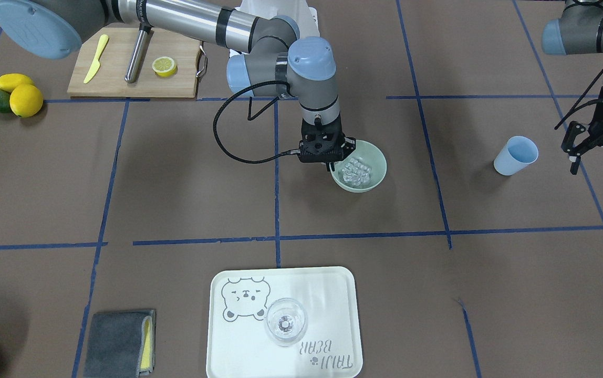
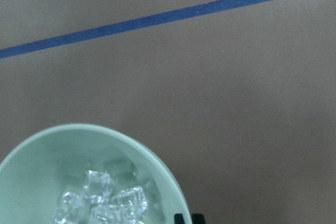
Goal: Pour ice into bowl
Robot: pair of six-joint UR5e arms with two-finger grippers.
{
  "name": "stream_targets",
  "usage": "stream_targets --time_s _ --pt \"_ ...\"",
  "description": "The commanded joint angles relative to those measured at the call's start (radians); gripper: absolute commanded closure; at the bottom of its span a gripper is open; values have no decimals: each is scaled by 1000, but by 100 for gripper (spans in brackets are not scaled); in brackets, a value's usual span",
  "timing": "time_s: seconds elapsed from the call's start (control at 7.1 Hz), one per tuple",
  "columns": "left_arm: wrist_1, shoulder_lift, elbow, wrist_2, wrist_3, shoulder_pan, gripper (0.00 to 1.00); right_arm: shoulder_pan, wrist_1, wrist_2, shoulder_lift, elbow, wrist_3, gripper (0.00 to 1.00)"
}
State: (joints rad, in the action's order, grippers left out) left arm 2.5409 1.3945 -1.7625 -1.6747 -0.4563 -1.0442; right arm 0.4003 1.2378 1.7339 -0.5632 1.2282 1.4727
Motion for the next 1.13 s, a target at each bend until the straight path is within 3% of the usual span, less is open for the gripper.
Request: stream_targets --time_s 0.0,0.28,0.42,0.56,0.7,0.84,0.99 --pt "-167 62 -6 -196 2 -98 0 25 21 45 -32 121 6 100" --pt "-319 73 -20 -307 39 -154 0 61 90 52 -296 508 -3 100" --pt "-544 190 -28 -315 100 -205 0 98 132 62 -387 624 -30 100" --pt "-775 321 -26 -313 263 -274 0 144 158 96 -426 675 -81 100" --pt "-906 366 -25 -316 377 -316 0 194 176 137 -460 694 -104 100" --pt "-927 356 -5 -336 437 -326 0 247 176 168 -528 720 -150 100" --pt "-926 335 32 -426 445 -329 0 280 172 171 -620 752 -232 100"
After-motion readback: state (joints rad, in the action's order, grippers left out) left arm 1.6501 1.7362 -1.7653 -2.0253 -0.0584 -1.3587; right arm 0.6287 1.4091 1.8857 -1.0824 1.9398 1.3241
